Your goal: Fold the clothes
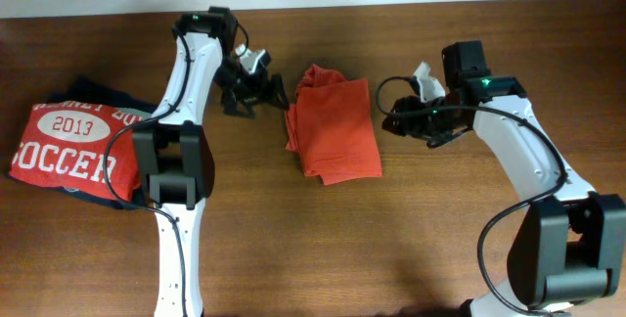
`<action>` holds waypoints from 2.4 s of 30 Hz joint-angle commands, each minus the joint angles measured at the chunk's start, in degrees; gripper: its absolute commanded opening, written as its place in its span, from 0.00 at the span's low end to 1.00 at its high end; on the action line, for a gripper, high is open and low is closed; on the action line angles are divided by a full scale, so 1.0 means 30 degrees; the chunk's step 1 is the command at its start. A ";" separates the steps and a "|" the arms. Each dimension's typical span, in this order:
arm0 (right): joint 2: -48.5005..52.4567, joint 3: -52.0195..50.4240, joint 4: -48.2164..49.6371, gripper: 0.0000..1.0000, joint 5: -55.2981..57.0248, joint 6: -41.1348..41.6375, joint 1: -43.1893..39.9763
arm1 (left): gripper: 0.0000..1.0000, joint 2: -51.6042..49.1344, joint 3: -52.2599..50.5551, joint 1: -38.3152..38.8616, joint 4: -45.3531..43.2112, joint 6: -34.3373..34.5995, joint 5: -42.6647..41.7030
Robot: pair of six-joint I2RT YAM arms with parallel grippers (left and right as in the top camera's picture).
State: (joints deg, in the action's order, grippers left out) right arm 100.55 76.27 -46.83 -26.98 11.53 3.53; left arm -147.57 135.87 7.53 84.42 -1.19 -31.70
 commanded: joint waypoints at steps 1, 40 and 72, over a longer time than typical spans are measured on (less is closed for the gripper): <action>0.0619 -0.0277 0.0860 0.45 0.0743 0.1129 0.0532 | 0.93 -0.0138 -0.1800 0.0189 -0.0838 0.0437 -0.1588; 0.4408 0.0044 0.1938 0.04 0.2018 0.3038 0.2747 | 0.01 0.0036 -0.4954 0.4328 -0.6426 0.5676 -0.2630; -0.2790 0.3439 -0.1581 0.04 0.2871 0.0743 0.1209 | 0.00 1.6014 -0.5901 -0.9122 -0.3198 0.8269 0.6127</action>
State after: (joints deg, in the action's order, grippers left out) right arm 92.14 86.35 -51.09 -19.27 14.33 6.94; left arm -98.72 120.29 -14.37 77.56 22.79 -11.77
